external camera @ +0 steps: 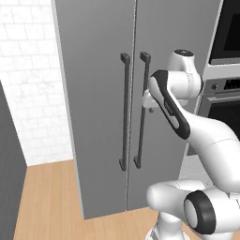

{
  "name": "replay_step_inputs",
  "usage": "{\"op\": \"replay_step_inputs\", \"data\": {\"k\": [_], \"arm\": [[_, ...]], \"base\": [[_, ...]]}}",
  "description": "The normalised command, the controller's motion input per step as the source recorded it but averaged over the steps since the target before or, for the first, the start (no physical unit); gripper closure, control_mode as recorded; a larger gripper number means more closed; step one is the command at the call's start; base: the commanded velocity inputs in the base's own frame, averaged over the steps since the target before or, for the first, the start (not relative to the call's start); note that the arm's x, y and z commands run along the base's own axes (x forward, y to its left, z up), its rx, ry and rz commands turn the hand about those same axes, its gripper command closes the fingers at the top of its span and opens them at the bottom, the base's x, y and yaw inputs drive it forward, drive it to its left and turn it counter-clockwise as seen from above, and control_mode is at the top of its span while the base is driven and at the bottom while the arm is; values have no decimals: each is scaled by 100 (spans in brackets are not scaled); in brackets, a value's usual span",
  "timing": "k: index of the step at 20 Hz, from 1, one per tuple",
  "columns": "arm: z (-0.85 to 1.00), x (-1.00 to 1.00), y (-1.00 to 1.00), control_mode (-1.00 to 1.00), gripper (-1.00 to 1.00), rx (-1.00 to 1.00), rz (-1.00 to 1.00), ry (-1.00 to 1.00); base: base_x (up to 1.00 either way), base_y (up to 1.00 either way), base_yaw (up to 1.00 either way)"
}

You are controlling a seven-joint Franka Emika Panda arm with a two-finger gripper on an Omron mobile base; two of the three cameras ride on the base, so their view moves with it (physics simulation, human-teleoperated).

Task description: Take the strawberry from the fridge and place it on top of the pancake, located on the dining counter.

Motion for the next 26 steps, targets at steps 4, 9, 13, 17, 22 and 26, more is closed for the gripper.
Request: {"op": "replay_step_inputs", "data": {"k": [4, 9, 13, 17, 22, 26], "arm": [[0, 0, 0, 100, -100, 0, 0, 0], [0, 0, 0, 100, -100, 0, 0, 0], [0, 0, 0, 100, -100, 0, 0, 0], [-3, 20, -5, -100, -100, 0, 2, -16], [-2, 68, -20, -100, -100, 0, 1, -42], [-6, 96, -8, -100, -100, 1, -2, -18]], "base": [[-15, 0, 0], [0, 0, 0], [0, 0, 0], [0, 0, 0], [0, 0, 0], [0, 0, 0]]}}
